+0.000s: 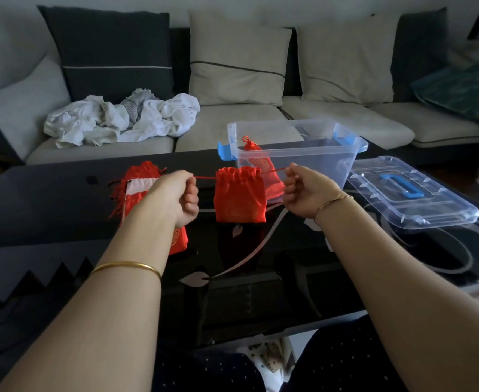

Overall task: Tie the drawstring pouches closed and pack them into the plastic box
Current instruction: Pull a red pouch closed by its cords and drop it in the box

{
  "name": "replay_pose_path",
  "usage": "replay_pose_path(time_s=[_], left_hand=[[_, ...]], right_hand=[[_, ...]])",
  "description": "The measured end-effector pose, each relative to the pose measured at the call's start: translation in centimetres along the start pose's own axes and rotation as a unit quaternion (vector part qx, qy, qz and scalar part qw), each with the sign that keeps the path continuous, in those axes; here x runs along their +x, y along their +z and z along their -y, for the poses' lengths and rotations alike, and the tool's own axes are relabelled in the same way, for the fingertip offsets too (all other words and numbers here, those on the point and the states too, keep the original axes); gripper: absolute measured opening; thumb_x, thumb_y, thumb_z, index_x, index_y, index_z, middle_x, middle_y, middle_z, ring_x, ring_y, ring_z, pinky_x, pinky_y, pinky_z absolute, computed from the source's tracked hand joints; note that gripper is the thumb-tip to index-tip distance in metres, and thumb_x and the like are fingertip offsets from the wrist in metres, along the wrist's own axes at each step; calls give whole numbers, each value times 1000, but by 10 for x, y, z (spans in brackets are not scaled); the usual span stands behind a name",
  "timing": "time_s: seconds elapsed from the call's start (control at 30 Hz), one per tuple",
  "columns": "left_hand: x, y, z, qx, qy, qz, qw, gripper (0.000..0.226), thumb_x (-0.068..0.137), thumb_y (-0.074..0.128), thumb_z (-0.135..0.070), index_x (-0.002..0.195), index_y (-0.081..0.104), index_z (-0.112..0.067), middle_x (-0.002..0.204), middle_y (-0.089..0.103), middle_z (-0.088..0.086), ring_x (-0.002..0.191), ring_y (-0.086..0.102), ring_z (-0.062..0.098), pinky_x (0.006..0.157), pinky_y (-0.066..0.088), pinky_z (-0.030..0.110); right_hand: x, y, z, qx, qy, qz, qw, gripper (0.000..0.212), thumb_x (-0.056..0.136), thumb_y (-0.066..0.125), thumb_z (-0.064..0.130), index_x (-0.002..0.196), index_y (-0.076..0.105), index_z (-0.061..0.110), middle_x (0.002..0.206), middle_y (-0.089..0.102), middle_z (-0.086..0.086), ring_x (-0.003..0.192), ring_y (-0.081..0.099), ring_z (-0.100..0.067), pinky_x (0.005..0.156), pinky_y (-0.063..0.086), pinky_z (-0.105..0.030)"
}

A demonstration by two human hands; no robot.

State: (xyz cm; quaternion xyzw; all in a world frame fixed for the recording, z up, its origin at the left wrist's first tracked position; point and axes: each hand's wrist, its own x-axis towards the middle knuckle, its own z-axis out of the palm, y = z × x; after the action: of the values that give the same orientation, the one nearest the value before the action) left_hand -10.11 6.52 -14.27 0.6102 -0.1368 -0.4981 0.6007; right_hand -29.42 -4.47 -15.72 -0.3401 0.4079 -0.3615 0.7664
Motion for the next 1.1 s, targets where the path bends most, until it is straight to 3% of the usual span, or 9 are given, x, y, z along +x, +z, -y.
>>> replay_pose_path(time_s=[0.1,0.2,0.27,0.4,0.6,0.7,0.8,0.97,1.1], left_hand=[[4,-5,0,-158,38,25,986,55,78,41,-14,23,40,-18,27,28,-6,19,25,5,25,20,9],[-1,2,-3,-174,57,-7,983,49,96,30,-21,48,40,-20,30,29,-8,22,25,5,29,19,9],[-7,10,-7,-162,80,-8,983,37,97,36,-23,60,40,-20,43,43,-7,35,38,5,37,30,16],[-25,29,-12,13,219,52,974,33,98,42,-28,67,50,-20,94,69,-3,97,64,12,79,41,28],[-31,47,-3,131,283,119,943,11,91,58,-8,84,66,-13,62,67,-5,66,59,14,69,49,24],[-31,48,-1,203,307,120,922,10,84,65,-4,82,67,-14,62,64,-2,59,54,12,71,49,30],[-31,50,-1,269,343,84,896,8,85,67,-15,77,68,-16,53,59,-8,50,54,5,67,48,29],[-29,51,-2,242,328,91,909,12,88,65,-16,77,68,-14,50,60,-12,48,54,1,56,45,20],[-30,52,-1,198,311,119,922,10,89,63,-13,81,68,-13,58,62,-9,47,56,-1,52,46,15]], right_hand=[[7,-3,4,141,6,-66,988,34,96,45,24,62,46,16,35,34,8,27,31,-3,40,25,-11],[8,-1,2,171,-32,-125,977,31,93,49,18,63,49,14,46,35,6,26,29,-4,34,26,-9],[4,3,3,103,-98,-151,978,30,92,48,14,63,51,12,53,36,3,28,29,-5,35,27,-11],[-18,17,11,-98,-250,-131,954,30,91,51,15,63,59,11,56,44,1,43,36,-8,42,32,-20],[-40,52,13,-338,-419,-77,839,29,89,54,18,74,68,-2,60,60,2,52,46,-9,57,41,-30],[-44,58,9,-374,-437,-43,817,27,90,54,18,71,69,6,76,68,-16,57,48,-10,61,43,-29],[-45,57,9,-378,-436,-12,817,28,92,53,20,70,68,10,79,69,-15,57,47,-8,62,43,-27],[-36,51,9,-321,-300,-5,898,33,98,37,29,78,57,13,72,57,-2,58,48,-14,50,39,-23],[-32,46,2,-447,-271,18,852,34,98,40,28,75,58,10,67,54,0,62,47,-12,63,40,-29]])
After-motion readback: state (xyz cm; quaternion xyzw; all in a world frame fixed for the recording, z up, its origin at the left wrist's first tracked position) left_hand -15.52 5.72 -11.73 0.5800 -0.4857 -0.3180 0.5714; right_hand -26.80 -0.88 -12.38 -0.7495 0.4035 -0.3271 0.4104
